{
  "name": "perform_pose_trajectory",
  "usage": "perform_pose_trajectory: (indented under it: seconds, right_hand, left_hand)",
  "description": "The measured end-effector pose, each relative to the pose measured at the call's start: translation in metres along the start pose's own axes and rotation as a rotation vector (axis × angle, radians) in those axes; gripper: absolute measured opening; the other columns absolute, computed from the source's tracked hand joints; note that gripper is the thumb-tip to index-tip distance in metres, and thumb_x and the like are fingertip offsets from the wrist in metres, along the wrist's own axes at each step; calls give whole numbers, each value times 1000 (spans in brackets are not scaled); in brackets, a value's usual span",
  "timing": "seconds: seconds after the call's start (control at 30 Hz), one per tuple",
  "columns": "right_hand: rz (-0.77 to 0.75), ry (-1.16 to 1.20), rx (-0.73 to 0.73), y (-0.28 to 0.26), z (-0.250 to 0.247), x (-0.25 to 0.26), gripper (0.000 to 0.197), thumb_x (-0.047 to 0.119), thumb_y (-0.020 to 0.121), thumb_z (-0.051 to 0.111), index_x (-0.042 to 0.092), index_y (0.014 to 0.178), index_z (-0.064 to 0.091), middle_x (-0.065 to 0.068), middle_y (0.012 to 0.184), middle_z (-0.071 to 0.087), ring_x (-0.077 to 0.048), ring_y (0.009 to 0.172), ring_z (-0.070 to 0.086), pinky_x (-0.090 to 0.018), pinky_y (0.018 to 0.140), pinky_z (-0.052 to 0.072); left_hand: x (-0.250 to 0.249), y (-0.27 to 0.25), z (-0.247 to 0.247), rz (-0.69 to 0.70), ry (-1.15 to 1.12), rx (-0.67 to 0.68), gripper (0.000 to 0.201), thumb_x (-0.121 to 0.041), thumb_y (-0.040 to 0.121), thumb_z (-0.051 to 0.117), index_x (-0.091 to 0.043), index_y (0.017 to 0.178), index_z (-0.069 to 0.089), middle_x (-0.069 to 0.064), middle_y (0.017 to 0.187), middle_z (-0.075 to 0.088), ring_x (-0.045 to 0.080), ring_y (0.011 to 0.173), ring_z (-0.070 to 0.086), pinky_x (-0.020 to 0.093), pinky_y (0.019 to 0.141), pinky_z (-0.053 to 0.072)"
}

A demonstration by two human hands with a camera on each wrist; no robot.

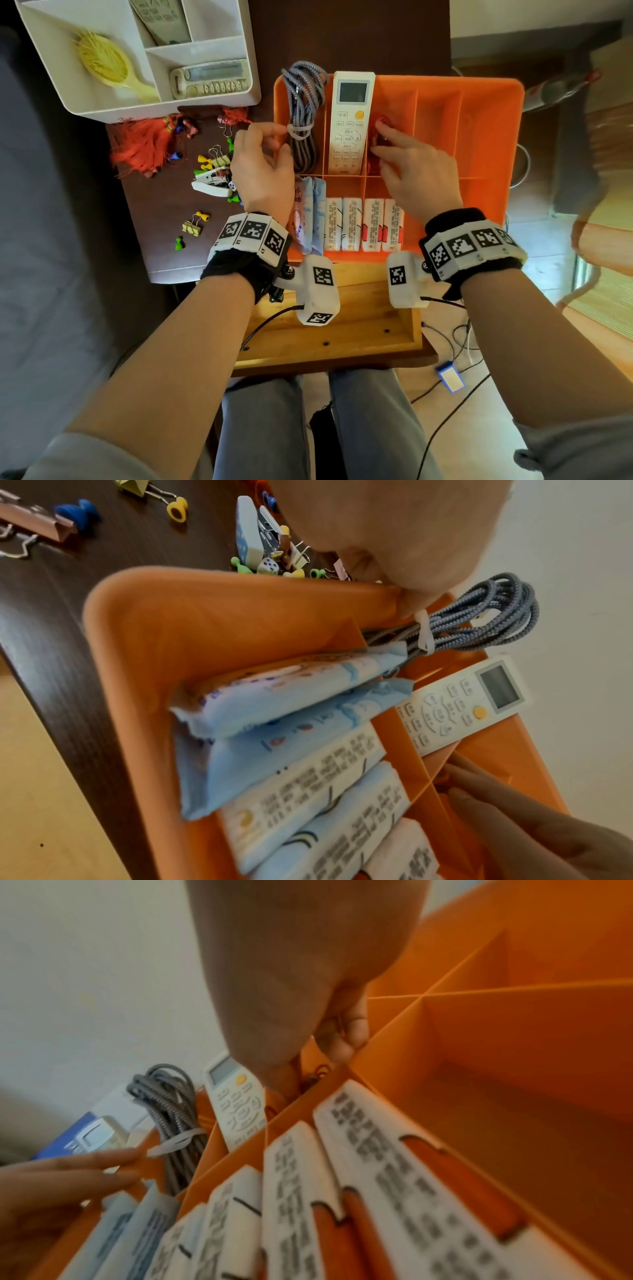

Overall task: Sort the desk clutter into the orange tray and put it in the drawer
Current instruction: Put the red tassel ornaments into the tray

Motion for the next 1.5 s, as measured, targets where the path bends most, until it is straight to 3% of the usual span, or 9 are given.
perform_pose_trajectory:
  seconds: [0.27,0.47,0.63,0.8,0.97,1.03,1.13,1.3,1.5]
  right_hand:
    - [113,-36,-27,5,0,-1,34,21,97,41,22,126,59,14,150,36,-20,114,58,-37,85,48]
    - [134,114,-134,0,2,-3,34,15,93,43,17,120,64,9,141,49,-16,118,56,-31,93,44]
    - [106,341,-375,-13,7,5,23,17,87,51,9,95,71,-5,104,67,-13,73,56,-27,67,47]
    - [78,514,-467,-20,10,33,17,17,86,55,8,83,70,-2,78,67,-4,65,51,-17,61,42]
    - [72,654,-381,-14,22,64,13,12,85,58,8,81,70,6,75,64,7,61,52,-5,62,38]
    - [63,667,-338,-8,25,74,14,13,85,58,9,83,70,6,76,65,5,63,53,-7,63,40]
    - [76,686,-316,1,27,81,14,14,85,58,9,84,71,6,75,65,-3,64,56,-11,64,44]
    - [103,659,-276,12,29,87,13,16,85,59,11,84,71,7,74,64,0,66,56,-16,68,47]
    - [132,646,-271,18,32,87,14,19,85,59,11,84,71,1,72,67,-7,67,59,-21,66,48]
  left_hand:
    - [2,-1,1,-2,1,1,20,-7,79,56,-15,96,63,-9,79,46,1,59,41,9,59,36]
    - [3,-3,-2,5,10,19,20,-5,79,56,-13,97,63,1,84,53,1,61,43,7,60,37]
    - [5,-9,-8,-26,-19,45,18,-4,81,56,-10,96,63,8,89,58,1,66,49,6,63,40]
    - [6,-15,-19,-34,-86,60,16,-7,82,56,-9,96,64,3,87,62,0,70,53,10,66,41]
    - [18,-12,-35,-86,-132,86,15,-9,87,53,-9,99,62,-14,78,58,2,58,53,19,63,46]
    - [25,-4,-43,-85,-92,70,17,-10,88,53,-10,102,63,-9,84,61,5,62,55,17,66,47]
    - [39,11,-52,-121,-51,44,18,-16,88,55,-15,103,65,-2,95,67,13,68,62,30,78,52]
    - [49,35,-52,-82,-5,75,32,-12,85,58,-17,117,62,-8,92,64,3,84,58,10,76,46]
    - [48,58,-41,-98,98,175,38,-19,82,62,-30,118,60,-14,82,65,8,84,60,27,84,49]
Point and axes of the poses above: each hand's wrist, its own y-axis towards the middle knuckle, its own z-axis out of the palm, x = y × z, the point moved 1 cm from there along y, towards the middle knuckle
